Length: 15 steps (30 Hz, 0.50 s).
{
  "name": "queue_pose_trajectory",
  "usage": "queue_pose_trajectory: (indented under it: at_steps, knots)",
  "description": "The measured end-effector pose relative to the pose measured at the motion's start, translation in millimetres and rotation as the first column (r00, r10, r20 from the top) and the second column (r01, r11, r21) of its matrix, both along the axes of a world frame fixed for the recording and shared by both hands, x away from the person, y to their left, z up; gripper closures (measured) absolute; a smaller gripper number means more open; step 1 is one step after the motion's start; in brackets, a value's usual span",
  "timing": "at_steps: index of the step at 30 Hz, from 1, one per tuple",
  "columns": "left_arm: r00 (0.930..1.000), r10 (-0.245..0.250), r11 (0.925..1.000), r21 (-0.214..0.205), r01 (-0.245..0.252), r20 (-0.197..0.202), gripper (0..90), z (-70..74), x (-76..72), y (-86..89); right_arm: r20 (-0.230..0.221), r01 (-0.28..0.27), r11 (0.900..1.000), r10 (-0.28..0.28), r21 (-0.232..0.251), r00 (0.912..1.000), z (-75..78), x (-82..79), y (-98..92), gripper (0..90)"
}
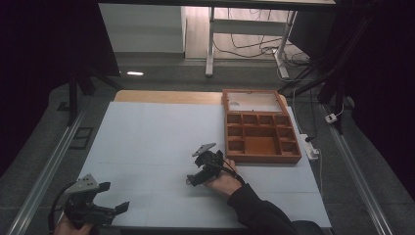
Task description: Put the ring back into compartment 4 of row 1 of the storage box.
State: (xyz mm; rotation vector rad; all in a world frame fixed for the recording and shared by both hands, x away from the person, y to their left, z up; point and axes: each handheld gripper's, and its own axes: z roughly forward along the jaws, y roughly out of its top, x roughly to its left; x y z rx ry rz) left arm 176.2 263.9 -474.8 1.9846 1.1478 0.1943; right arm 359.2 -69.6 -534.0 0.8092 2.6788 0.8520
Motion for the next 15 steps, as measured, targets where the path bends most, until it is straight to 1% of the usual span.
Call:
queue_pose_trajectory:
  at_steps: [4,7,9,10,11,12,15]
  knots:
    - [1.0,-0.002,1.0,0.002,0.002,-0.001,0.0,-0.1,0.2,-0.2,0.005,-0.016,0.9999,0.016,-0.004,0.9999,0.1,-0.9,0.2,1.0]
    - [1.0,-0.003,1.0,0.004,0.003,-0.003,0.0,-0.1,0.3,-0.5,0.009,-0.039,0.9993,0.039,-0.002,0.9992,1.9,-2.5,0.3,8.4]
    - [1.0,-0.005,1.0,0.006,0.005,-0.004,0.0,-0.1,0.3,-0.7,0.006,-0.069,0.9976,0.069,-0.003,0.9976,4.6,-4.7,0.9,16.4]
    - [1.0,-0.006,0.9999,0.008,0.006,-0.003,0.0,-0.1,0.4,-0.8,0.002,-0.105,0.9944,0.105,-0.011,0.9944,7.6,-8.0,1.6,28.4]
    - [1.0,-0.006,0.9999,0.008,0.006,-0.004,0.0,-0.2,0.4,-0.9,0.003,-0.122,0.9925,0.122,-0.008,0.9925,8.3,-8.8,2.0,33.6]
    - [1.0,-0.006,1.0,0.008,0.006,-0.004,0.0,-0.2,0.4,-1.1,0.003,-0.122,0.9925,0.122,-0.008,0.9925,8.3,-8.8,2.0,33.6]
    - [1.0,-0.007,0.9999,0.008,0.007,-0.005,0.0,-0.2,0.4,-1.2,-0.002,-0.163,0.9866,0.163,-0.017,0.9867,11.0,-11.5,4.0,46.3]
